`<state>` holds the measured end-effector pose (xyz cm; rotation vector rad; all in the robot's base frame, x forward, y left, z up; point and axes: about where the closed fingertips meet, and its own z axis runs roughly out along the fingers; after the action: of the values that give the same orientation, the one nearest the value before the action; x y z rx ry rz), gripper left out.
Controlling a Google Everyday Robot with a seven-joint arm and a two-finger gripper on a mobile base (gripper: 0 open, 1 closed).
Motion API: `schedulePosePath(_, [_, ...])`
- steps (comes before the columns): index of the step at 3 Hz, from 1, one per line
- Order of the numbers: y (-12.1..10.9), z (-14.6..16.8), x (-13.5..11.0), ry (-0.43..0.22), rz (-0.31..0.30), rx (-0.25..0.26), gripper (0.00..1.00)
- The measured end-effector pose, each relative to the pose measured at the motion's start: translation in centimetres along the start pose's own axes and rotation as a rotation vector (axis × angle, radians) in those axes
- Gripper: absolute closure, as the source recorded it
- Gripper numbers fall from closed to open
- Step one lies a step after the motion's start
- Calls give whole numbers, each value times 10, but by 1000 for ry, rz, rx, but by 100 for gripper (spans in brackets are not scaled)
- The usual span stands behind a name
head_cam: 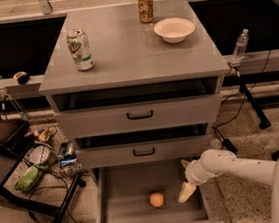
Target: Pick orange from bottom drawer and place on counter
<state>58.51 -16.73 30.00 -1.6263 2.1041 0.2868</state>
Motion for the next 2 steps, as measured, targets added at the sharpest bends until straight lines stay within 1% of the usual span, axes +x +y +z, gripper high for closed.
schedulePosePath(1, [12, 27, 6, -11, -17, 4, 0])
schedulePosePath(2, [28, 57, -2, -59, -36, -19, 0])
